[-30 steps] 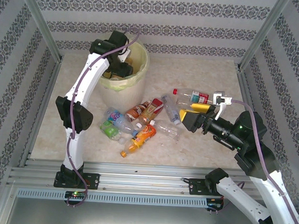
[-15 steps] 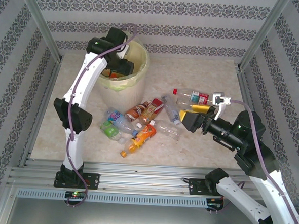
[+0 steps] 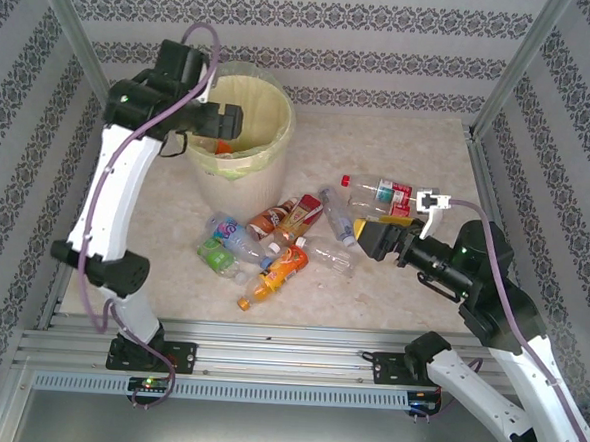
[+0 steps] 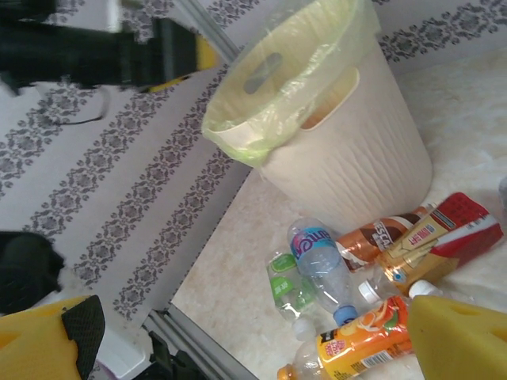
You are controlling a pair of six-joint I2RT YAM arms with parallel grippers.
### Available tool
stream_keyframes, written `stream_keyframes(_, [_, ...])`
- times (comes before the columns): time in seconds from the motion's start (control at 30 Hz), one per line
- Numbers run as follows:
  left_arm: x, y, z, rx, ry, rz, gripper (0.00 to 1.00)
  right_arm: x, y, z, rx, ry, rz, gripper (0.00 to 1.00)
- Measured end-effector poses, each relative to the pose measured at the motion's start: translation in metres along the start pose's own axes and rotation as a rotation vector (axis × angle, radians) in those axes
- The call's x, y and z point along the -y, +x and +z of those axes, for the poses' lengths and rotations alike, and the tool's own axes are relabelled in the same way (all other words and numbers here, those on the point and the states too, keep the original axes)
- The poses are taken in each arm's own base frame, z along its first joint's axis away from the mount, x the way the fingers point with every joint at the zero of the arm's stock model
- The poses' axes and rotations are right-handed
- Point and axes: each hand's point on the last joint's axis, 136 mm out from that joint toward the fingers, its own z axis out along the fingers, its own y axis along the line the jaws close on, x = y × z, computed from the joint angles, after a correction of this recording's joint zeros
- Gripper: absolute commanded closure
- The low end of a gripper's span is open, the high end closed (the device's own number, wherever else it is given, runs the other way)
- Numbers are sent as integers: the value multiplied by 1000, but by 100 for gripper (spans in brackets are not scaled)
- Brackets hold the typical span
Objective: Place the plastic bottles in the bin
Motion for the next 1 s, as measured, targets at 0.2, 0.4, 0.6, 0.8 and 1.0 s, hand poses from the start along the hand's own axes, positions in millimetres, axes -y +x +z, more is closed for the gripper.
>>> stream_keyframes(0.2, [-18, 48, -50, 34, -17, -25, 0, 11, -2, -3, 30, 58, 45, 2])
stream_keyframes(0.4, [-32, 119, -60, 37, -18, -49, 0, 24, 5, 2, 27, 90, 105, 2])
stream_keyframes(0.6, [-30, 185, -44, -39, 36, -156, 0, 45, 17, 5, -18, 185, 132, 2])
stream_keyframes(0.8, [-23, 246, -3, -194, 61, -331, 0, 47, 20, 6, -34, 191, 127, 2])
stream_keyframes(1.0, [-19, 294, 33, -330, 35, -508, 0, 44, 24, 7, -53, 174, 120, 2])
